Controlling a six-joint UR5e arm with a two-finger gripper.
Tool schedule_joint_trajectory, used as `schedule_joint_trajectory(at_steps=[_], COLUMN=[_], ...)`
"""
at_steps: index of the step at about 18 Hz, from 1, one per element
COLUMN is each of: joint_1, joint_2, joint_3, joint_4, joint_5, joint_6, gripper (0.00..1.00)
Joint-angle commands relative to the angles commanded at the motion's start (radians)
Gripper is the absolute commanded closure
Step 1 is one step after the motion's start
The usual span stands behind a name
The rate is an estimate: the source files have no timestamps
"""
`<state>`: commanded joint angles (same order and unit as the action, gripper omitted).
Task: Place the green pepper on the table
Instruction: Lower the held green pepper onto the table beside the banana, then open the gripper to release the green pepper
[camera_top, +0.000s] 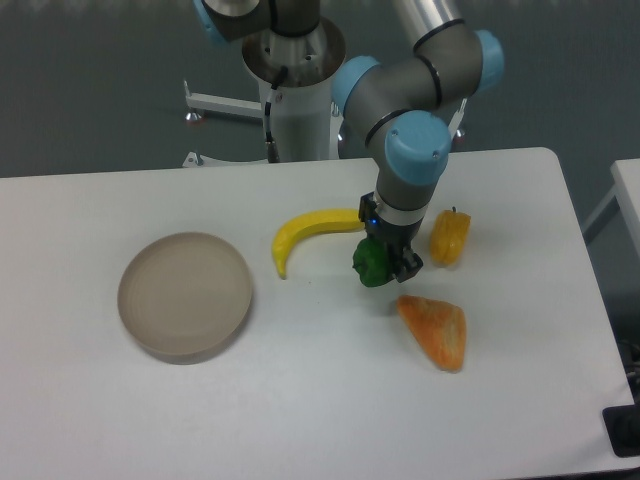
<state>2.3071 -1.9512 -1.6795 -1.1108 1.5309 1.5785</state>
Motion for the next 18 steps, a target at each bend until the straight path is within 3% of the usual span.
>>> schedule_joint_trajectory(at_steps=[2, 4, 6, 7, 8, 14, 18], joint_1=[-0.002, -0.012, -0.014, -0.014, -0.014, -0.011, -0.063], joint_2=[0.0, -0.002, -0.002, -0.002, 0.002, 0.023, 0.026], joint_3=[-0.023, -0.023, -0.029, -0.031, -0.031, 0.009, 0.127], joint_4=[0.014, 0.012, 0.012, 0.012, 0.012, -0.004, -0.113], joint_5=[-0.002, -0.024, -0.046, -0.046, -0.045, -0.032, -0.028], joint_6=[-0.003, -0.006, -0.008, -0.008, -0.008, -0.009, -0.115], gripper=[0.77, 0.61, 0.35, 0.05, 0.0, 0.0, 0.0])
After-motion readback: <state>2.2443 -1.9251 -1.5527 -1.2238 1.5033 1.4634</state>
